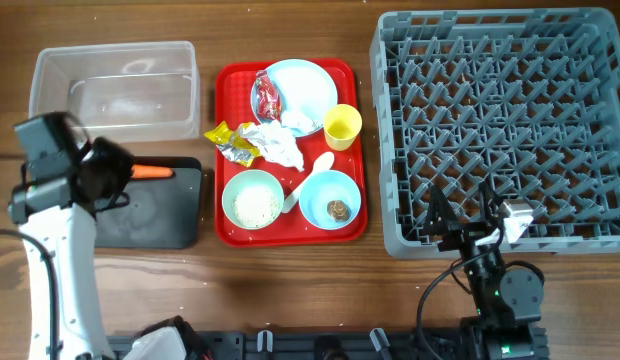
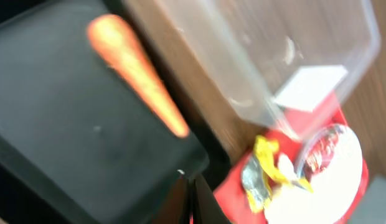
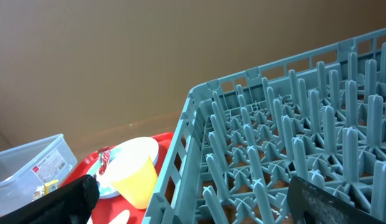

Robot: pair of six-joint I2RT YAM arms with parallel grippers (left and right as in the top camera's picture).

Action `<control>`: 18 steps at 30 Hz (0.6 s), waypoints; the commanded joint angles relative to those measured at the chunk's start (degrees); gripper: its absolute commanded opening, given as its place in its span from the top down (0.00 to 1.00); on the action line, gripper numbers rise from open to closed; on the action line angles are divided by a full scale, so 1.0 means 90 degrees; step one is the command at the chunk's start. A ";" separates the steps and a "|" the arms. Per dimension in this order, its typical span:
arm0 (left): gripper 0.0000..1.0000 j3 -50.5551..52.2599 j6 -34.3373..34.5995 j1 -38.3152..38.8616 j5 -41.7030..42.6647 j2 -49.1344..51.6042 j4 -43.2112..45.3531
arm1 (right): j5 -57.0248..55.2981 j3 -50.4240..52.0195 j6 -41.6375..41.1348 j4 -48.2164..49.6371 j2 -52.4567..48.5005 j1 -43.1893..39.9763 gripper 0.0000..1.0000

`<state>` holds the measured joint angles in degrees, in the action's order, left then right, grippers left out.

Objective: Sort waste into correct bins and load items into the dishwasher rack
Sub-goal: 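Move the left gripper back over the rice bowl on the red tray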

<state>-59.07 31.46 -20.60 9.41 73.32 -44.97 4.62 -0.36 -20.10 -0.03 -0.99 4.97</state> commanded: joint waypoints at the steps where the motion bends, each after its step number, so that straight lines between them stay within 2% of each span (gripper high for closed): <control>1: 0.96 -0.0534 -0.0333 0.0901 -0.0284 -0.0104 -0.0182 | -0.0085 0.0007 0.0046 0.0019 0.0046 0.0036 0.00; 8: 0.96 -0.0658 -0.0279 0.2841 -0.1268 -0.0036 -0.0260 | -0.0085 0.0007 0.0049 0.0019 0.0046 0.0036 0.00; 13: 0.96 -0.0658 -0.0277 0.4216 -0.1345 0.0427 -0.0316 | -0.0085 0.0007 0.0046 0.0019 0.0046 0.0036 0.00; 18: 0.92 -0.0653 -0.0233 0.5034 -0.1438 0.1027 -0.0318 | -0.0083 0.0007 0.0046 0.0019 0.0046 0.0036 0.00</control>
<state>-64.16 29.80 20.32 -1.34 78.72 -47.62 4.62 -0.36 -20.10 -0.03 -0.99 4.97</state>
